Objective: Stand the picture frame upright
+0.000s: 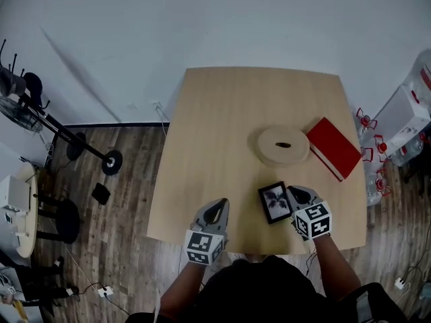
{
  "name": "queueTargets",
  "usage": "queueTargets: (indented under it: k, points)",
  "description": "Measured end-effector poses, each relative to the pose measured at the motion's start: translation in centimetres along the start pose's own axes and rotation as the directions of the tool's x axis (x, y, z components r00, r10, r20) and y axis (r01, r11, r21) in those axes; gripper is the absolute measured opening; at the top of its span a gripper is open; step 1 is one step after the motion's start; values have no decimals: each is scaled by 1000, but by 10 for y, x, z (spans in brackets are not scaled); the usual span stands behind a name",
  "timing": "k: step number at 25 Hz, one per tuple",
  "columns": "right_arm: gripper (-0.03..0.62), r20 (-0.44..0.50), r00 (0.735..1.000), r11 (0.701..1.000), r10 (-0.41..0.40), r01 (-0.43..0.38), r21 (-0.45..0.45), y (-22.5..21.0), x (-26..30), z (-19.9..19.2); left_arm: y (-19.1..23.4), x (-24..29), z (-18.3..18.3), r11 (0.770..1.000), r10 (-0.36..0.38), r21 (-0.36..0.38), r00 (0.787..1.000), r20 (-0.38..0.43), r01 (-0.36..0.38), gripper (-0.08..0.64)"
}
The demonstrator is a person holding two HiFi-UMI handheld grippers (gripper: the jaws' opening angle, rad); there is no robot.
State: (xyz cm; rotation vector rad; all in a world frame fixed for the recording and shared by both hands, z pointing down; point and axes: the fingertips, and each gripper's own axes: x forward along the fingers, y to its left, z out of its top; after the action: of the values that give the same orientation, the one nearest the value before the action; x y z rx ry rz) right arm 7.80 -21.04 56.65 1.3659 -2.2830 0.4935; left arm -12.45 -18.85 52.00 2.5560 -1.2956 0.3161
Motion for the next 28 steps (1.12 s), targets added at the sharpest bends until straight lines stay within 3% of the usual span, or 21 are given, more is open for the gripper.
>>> queueTargets:
  k: [4, 7, 11, 15, 24, 28]
  points:
    - [15, -98, 995, 1000, 12, -11, 11, -9, 11, -30, -4, 6, -13, 1000, 15, -14, 1000, -26, -16, 5]
    - [93, -198, 979, 998, 54, -45, 49, -12, 23, -54, -4, 7, -21, 999, 29, -24, 999, -42, -30, 5]
    - [161, -355, 931, 995, 87, -64, 78, -13, 38, -85, -1, 8, -30, 998, 40, -36, 998, -58, -42, 5]
    - [179, -472, 876, 993, 102, -61, 102, -23, 44, -116, -11, 15, -44, 997, 40, -57, 996, -73, -44, 5]
    - [199, -577, 811, 986, 92, 9, 169, -41, 67, -146, -11, 10, -57, 996, 56, -65, 994, -99, -62, 5]
    - [199, -592, 801, 980, 90, 36, 198, -49, 72, -151, -13, 8, -57, 995, 63, -69, 993, -101, -71, 5]
